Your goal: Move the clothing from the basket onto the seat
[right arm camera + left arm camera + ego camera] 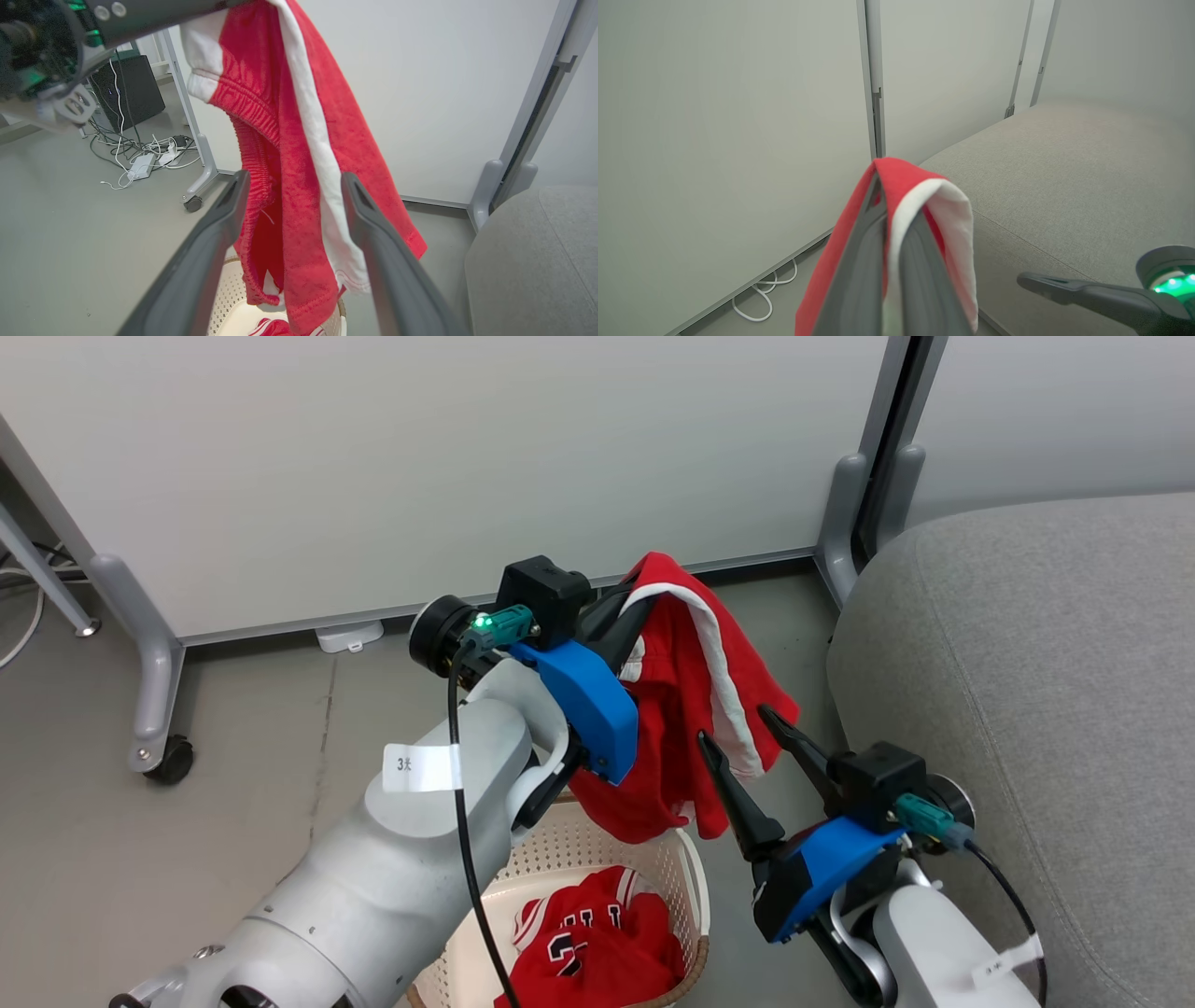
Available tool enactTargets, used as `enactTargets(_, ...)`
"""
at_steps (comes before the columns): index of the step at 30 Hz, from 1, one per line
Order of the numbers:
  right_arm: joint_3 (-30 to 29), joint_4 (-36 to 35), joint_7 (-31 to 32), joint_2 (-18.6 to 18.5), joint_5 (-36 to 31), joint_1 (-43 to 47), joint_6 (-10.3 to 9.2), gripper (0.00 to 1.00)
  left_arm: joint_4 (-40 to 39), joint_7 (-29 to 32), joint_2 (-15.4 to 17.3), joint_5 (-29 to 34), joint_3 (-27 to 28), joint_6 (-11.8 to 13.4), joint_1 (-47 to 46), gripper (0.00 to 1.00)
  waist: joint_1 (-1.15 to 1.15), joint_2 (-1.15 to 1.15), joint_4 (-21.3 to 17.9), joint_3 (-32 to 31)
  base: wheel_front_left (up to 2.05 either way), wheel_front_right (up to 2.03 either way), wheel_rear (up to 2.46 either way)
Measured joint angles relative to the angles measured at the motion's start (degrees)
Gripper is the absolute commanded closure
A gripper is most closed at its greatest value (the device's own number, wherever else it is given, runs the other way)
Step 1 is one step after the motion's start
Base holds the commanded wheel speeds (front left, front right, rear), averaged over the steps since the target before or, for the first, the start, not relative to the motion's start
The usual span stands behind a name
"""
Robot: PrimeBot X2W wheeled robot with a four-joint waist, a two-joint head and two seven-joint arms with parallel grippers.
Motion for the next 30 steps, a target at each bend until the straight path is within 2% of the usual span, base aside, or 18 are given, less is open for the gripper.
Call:
enactTargets(20, 4.2, 25.0, -4.8, 0.0, 2.5, -16.9, 0.0, 0.0, -3.7, 0.1, 0.0, -3.4, -5.6, 0.0, -1.3, 1.0, 0.0, 0.0, 2.9, 1.6, 0.0, 0.0, 0.0)
enactTargets(29, 7.1, 31.5, -6.3, 0.0, 3.8, -20.3, 0.0, 0.0, -5.1, 0.1, 0.0, -4.5, -7.8, 0.0, -1.5, 1.0, 0.0, 0.0, 3.4, 1.3, 0.0, 0.0, 0.0)
enactTargets(30, 7.6, 31.8, -6.5, 0.0, 4.5, -20.4, 0.0, 0.58, -5.1, 0.1, 0.0, -4.6, -8.0, 0.0, -1.5, 1.0, 0.0, 0.0, 3.4, 1.2, 0.0, 0.0, 0.0)
